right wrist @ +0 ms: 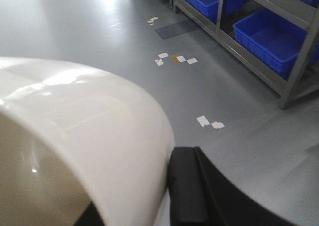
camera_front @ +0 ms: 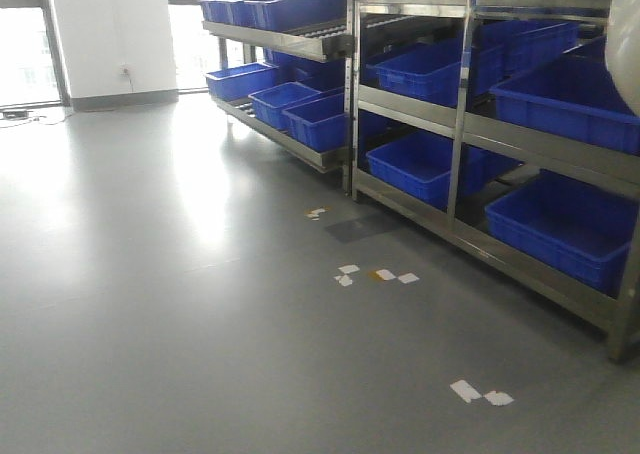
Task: Move white bin to right shelf second layer
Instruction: 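Drive along the blue crate shelves toward the windows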
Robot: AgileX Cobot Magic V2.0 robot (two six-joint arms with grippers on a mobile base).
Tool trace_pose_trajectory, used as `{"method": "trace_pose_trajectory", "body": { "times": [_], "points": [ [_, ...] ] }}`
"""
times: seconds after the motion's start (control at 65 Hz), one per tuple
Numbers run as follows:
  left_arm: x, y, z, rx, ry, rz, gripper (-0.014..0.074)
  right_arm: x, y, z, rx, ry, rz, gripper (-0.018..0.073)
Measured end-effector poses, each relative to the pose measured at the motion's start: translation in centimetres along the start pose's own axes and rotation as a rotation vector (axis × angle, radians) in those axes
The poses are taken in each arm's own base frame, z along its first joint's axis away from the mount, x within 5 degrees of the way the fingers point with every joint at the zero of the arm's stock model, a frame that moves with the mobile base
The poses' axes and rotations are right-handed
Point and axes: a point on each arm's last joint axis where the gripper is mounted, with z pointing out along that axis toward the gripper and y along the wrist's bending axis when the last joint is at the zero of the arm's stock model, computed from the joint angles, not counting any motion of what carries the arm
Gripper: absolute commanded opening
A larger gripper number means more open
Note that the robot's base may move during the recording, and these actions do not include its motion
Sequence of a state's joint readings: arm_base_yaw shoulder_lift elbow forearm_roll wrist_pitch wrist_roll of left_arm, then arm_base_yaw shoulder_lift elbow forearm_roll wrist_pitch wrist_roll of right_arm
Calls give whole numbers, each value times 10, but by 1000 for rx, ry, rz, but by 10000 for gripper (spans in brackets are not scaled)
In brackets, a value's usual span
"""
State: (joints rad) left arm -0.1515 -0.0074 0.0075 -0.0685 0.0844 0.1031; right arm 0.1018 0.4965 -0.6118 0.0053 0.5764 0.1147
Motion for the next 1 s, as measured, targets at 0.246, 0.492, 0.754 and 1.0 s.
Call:
{"method": "trace_pose_trajectory", "body": {
  "times": [0.246, 0.492, 0.754, 1.0],
  "points": [
    [0, 0, 0, 0, 0, 0, 85, 0, 0, 0, 0, 0, 0, 57],
    [0, 0, 0, 0, 0, 0, 85, 0, 0, 0, 0, 0, 0, 57],
    [0, 0, 0, 0, 0, 0, 85, 0, 0, 0, 0, 0, 0, 57],
    [0, 0, 0, 0, 0, 0, 85, 0, 0, 0, 0, 0, 0, 57]
  ]
}}
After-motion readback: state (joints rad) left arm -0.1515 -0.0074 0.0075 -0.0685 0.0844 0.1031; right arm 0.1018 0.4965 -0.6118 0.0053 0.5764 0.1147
